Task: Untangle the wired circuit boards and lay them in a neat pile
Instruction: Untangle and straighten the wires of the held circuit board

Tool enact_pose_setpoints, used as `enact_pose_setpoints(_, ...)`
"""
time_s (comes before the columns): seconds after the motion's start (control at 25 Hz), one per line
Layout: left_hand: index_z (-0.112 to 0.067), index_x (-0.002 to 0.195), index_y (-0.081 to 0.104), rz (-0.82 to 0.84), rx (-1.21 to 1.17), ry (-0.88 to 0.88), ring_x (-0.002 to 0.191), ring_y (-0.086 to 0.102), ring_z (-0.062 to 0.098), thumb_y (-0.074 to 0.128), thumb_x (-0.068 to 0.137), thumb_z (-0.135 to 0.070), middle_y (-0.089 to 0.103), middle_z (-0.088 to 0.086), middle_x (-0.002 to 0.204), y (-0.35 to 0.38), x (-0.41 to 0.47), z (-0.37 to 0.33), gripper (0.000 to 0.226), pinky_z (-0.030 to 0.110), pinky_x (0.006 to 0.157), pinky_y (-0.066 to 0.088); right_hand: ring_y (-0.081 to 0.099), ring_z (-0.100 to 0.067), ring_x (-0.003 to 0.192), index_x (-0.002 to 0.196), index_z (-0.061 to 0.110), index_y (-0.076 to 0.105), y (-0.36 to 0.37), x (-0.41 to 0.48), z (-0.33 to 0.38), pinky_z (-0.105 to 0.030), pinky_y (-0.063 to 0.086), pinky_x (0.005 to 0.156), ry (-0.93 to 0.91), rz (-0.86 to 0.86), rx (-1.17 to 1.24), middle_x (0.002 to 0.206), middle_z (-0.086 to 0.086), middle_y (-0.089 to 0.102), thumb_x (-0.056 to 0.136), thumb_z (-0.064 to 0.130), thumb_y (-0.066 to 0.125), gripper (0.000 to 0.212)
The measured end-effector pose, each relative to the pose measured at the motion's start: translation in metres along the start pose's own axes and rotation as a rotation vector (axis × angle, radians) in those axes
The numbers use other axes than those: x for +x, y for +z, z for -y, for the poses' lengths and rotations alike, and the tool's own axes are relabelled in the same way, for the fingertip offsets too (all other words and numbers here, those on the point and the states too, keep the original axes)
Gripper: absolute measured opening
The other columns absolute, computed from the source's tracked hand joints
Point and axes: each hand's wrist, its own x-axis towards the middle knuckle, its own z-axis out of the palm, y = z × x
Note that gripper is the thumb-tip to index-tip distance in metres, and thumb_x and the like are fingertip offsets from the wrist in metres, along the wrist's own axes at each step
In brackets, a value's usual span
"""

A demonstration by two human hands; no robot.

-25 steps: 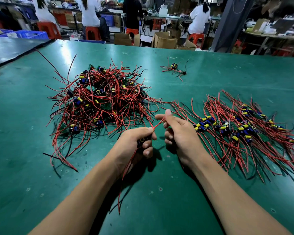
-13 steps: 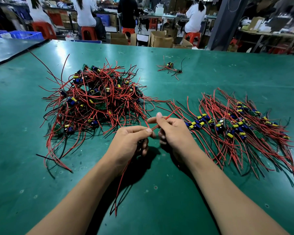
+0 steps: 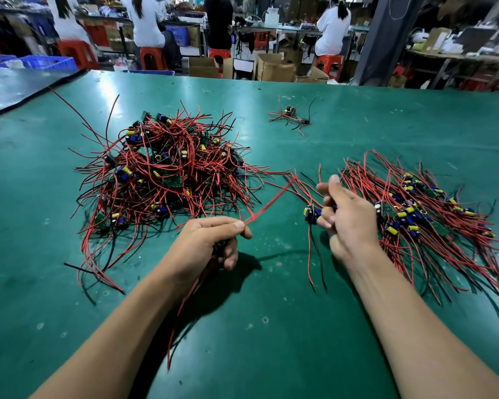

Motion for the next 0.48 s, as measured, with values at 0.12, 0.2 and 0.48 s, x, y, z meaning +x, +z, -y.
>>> enact_pose_setpoints(0.12,-0.005,0.082,0.073,-0.119,-0.054,0.001,0.043,0.050,0.020,0.058,0.094,-0.017,0.047,0.006,0.052,0.001,0.004,0.000,0.023,0.022,0.045,0.044,0.027,-0.004,0.035,0.081,0.004,0.068,0.008,-0.009,-0.002,-0.016,0.023,0.034,0.035,0.118,-0.068,0.065,0.001,0.043,0.103,0.022,0.056,0.031)
enact_pose_setpoints(0.2,-0.005,0.095,0.071,-0.151,-0.064,-0.021,0.050,0.060,0.021,0.053,0.098,-0.028,0.060,0.008,0.060,0.007,0.006,-0.001,0.029,0.024,0.050,0.053,0.030,-0.006,0.037,0.083,0.006,0.070,0.018,-0.020,-0.011,-0.018,0.025,0.037,0.038,0.217,-0.210,0.065,0.002,0.046,0.103,0.024,0.056,0.031)
enact_pose_setpoints(0.48,-0.011,0.110,0.070,-0.091,-0.146,-0.098,0.081,0.070,0.022,0.037,0.097,-0.054,0.072,0.012,0.099,0.012,0.009,-0.002,0.055,0.036,0.075,0.059,0.059,-0.009,0.070,0.095,0.021,0.070,0.031,-0.047,-0.019,-0.024,0.050,0.069,-0.241,0.480,-0.731,0.085,0.002,0.068,0.083,0.027,0.081,0.016)
